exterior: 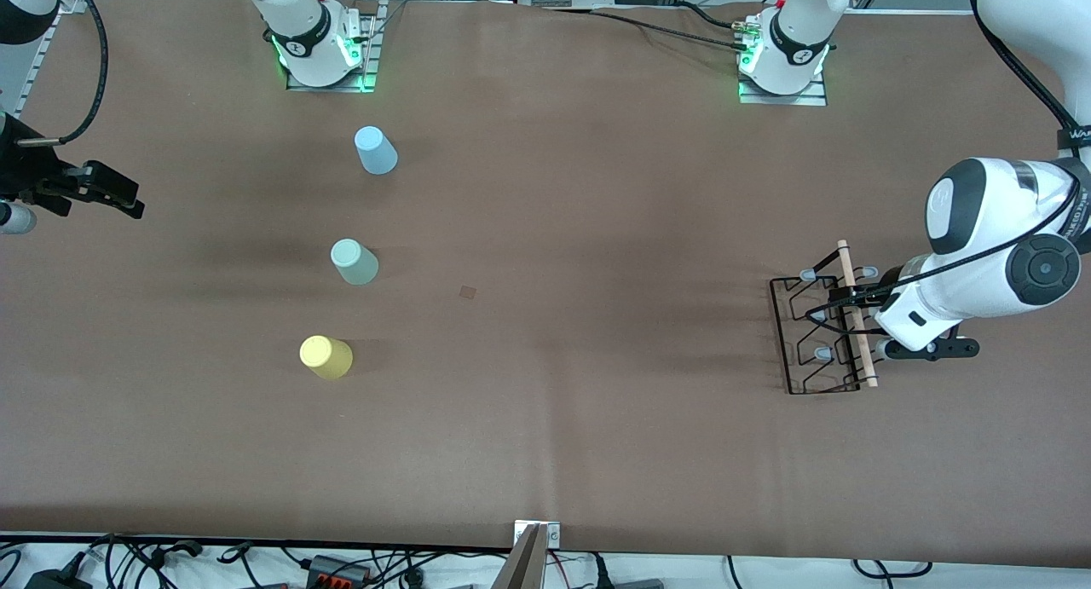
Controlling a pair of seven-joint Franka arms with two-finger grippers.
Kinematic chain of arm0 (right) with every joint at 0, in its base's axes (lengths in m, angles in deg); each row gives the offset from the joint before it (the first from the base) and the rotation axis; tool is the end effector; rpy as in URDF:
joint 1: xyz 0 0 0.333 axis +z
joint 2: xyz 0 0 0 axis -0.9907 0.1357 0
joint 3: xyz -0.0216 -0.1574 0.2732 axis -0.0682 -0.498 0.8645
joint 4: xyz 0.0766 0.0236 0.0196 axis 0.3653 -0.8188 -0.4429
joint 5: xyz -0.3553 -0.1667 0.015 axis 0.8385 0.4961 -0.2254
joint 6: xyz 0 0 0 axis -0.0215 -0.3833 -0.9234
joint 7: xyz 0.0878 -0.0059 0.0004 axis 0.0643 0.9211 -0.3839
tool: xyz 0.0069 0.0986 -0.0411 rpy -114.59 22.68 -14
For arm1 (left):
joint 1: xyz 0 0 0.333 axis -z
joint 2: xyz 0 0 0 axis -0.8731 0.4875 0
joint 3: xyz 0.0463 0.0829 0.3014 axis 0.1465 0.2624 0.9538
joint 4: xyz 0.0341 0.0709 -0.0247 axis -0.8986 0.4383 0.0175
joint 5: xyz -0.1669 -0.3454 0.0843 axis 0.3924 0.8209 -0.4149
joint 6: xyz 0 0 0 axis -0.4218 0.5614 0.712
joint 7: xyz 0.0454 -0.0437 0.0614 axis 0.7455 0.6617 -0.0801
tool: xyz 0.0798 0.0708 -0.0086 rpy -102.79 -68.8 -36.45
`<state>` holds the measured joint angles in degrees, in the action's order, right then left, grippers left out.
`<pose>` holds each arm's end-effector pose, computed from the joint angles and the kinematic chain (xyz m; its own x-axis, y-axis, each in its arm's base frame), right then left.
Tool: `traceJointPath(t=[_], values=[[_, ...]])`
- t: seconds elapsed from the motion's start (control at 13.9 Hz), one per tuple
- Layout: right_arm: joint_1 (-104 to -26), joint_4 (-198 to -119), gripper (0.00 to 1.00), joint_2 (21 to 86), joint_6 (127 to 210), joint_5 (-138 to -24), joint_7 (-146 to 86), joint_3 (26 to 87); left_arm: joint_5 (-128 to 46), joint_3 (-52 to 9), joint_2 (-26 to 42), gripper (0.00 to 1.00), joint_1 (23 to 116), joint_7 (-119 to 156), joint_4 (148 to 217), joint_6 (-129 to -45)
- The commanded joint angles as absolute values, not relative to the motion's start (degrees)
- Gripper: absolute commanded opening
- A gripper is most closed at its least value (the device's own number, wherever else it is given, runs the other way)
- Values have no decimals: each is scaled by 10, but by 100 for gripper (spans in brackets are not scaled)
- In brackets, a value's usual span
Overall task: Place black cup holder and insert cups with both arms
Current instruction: 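Grasp the holder's wooden handle with the left gripper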
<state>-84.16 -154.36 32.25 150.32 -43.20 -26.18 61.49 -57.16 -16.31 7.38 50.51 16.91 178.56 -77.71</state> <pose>0.5733 -0.0243 0.5790 0.9998 -0.0157 0.0106 -0.0159 -0.9997 0.0206 0.6421 -0.0068 0.3430 0.9757 0.0575 -0.2116 0.0506 -0.9980 -0.0378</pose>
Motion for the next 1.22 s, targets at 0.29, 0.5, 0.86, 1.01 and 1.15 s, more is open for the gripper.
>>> traceJointPath(t=[0.29, 0.5, 0.86, 1.01, 1.15], values=[[-841, -1552, 100, 313, 1506, -438, -268, 616, -586, -165, 106, 77, 505, 167, 1773, -765], [-841, -1551, 100, 313, 1506, -438, -268, 616, -586, -166, 104, 49, 507, 168, 1768, -765], [-841, -1551, 100, 312, 1505, -438, -268, 616, -581, -167, 103, 9, 513, 166, 1765, -763], [-841, -1551, 100, 312, 1505, -438, -268, 616, -580, -167, 100, 1, 516, 166, 1764, -763], [-841, -1551, 100, 313, 1503, -438, -268, 616, -579, -168, 94, 1, 527, 166, 1758, -758]])
